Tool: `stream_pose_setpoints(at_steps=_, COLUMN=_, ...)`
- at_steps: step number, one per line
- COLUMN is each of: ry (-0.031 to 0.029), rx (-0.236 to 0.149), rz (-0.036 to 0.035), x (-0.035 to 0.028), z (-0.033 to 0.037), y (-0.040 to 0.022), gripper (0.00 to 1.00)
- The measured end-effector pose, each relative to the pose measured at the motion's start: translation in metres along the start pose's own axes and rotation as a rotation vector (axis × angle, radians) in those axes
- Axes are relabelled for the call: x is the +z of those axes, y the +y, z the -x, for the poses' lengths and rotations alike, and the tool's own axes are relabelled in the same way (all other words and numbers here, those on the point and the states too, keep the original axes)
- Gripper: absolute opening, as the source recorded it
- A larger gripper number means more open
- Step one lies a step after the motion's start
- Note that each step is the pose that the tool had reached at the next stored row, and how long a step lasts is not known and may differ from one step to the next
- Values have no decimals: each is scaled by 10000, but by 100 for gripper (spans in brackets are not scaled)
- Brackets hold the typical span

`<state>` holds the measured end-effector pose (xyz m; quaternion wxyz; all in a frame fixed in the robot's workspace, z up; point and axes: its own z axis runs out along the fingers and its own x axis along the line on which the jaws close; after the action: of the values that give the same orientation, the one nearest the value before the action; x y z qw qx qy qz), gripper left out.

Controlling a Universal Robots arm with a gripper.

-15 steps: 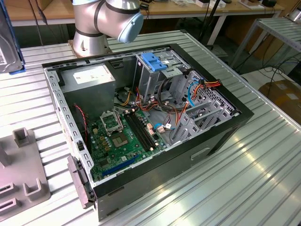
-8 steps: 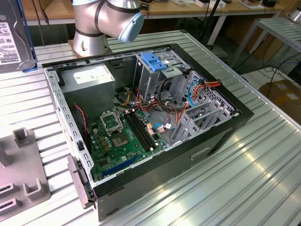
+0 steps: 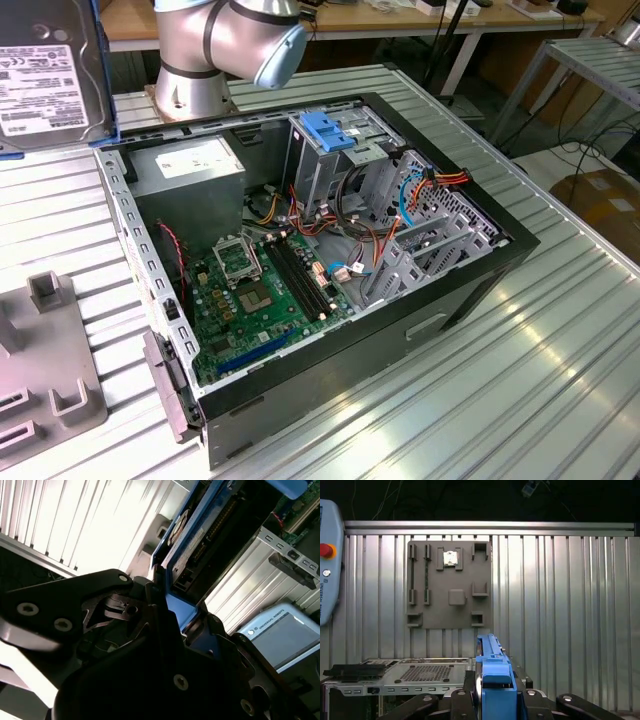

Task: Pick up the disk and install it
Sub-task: 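Pick up the disk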

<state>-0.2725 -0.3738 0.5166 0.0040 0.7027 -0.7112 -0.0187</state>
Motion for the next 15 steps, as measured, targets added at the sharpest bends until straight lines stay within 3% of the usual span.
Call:
stream_pose_setpoints(at_steps=2, ry=0, rx=-1, rz=-1, x=-3, z=2, y=-136, gripper=37)
stream_pose_setpoints(at_steps=9, ry=1, rx=0, rz=0, x=-12, z=6, y=-464, gripper=37)
stream_pose_setpoints(at_steps=11, ry=2, rx=0, rz=0, x=-16, z=7, y=-591, gripper=37)
stream_pose_setpoints(at_steps=15, ry=5, rx=-1, rz=1, x=-18, z=9, y=-743, gripper=37)
